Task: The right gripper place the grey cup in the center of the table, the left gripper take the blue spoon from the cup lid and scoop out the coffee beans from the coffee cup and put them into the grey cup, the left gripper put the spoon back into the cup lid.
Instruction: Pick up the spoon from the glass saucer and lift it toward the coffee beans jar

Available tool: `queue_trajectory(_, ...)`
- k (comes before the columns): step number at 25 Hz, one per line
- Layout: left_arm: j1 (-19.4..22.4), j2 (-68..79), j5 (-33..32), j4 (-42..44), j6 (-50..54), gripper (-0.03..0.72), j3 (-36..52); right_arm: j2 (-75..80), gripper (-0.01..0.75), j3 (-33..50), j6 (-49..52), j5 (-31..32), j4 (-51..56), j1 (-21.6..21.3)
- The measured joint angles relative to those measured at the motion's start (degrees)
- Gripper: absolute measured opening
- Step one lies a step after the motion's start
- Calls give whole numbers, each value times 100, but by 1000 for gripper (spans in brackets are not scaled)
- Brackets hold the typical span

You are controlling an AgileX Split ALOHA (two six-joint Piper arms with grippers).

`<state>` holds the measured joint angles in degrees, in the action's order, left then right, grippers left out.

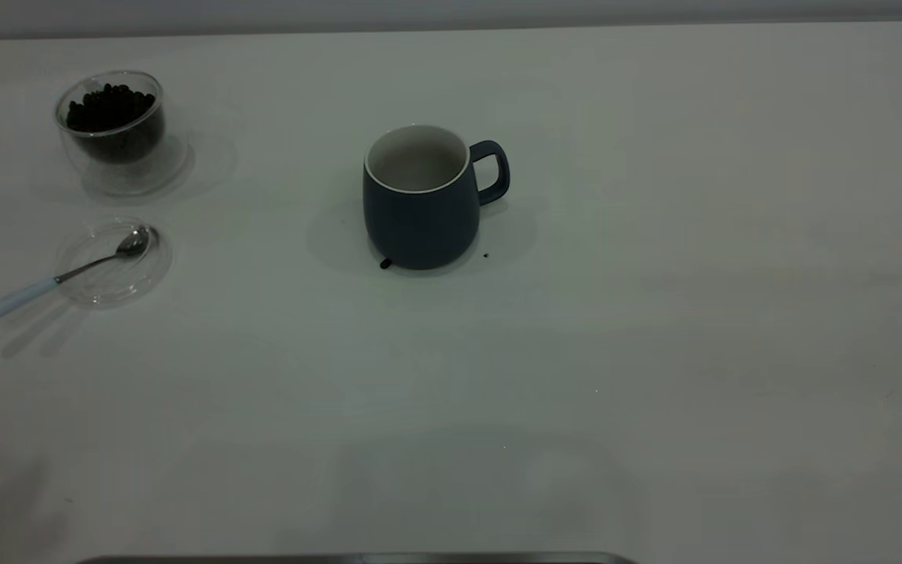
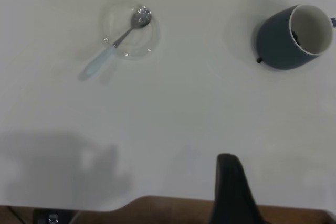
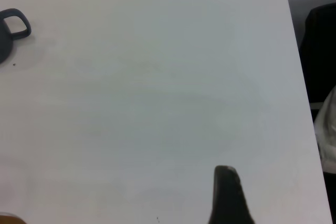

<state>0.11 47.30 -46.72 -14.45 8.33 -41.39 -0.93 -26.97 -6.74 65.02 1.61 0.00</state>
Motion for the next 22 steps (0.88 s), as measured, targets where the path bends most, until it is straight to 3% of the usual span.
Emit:
queue_trajectory(3,37,660,312,-37,0,534,-123,0,461,0,0,0,0,0)
queue_trajectory(7,497,1524,459,-381,-76,534,-459,0,461,0,0,0,0,0)
queue_trajectory(11,1314,2220,542,-1268,-833,534,-565,0,461,0,0,0,0,0)
queue_trajectory(17,2729,3133,278,-3171,-3052,521,-514,0,461,0,0,0,0,0)
queue_trajectory(22,3524,3701,344,-4109,-4397,502,-120,0,461,0,0,0,0,0)
